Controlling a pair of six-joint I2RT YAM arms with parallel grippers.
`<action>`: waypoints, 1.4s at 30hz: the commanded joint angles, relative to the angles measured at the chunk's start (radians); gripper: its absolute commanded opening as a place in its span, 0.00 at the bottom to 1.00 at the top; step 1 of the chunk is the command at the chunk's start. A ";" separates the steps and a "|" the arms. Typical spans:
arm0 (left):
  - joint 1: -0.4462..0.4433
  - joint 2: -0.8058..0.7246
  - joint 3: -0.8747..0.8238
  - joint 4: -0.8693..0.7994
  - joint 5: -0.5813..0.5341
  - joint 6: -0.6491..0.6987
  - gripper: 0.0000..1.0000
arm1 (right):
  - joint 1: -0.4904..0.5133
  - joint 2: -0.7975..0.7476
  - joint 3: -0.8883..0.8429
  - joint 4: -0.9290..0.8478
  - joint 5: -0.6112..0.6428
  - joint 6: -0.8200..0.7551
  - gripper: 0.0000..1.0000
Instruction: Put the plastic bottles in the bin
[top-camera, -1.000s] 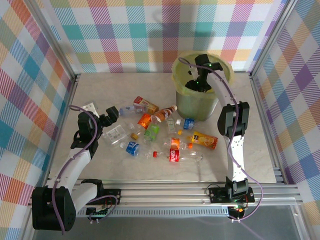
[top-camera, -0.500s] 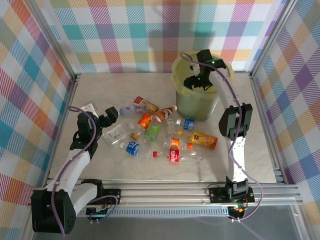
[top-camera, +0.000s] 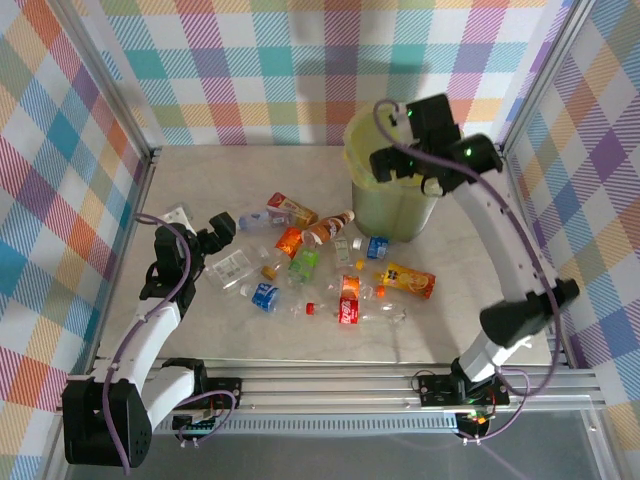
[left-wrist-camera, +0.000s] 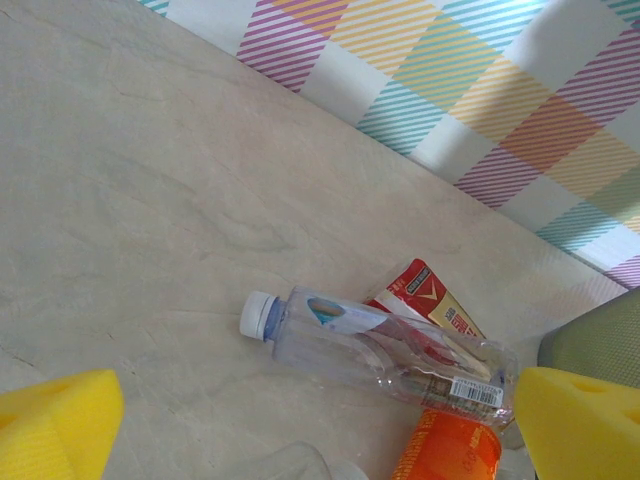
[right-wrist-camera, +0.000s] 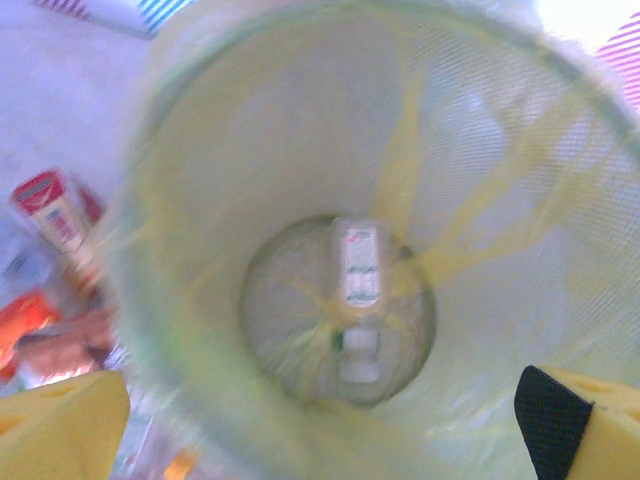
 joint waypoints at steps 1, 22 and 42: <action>0.001 -0.016 0.033 0.010 0.009 -0.019 1.00 | 0.090 -0.135 -0.186 0.070 0.105 0.055 1.00; 0.001 -0.032 0.046 -0.028 0.025 -0.056 1.00 | 0.613 -0.196 -0.820 0.055 0.066 0.191 1.00; 0.001 -0.031 0.032 -0.037 -0.010 -0.042 1.00 | 0.642 0.070 -0.791 0.073 0.066 0.079 0.90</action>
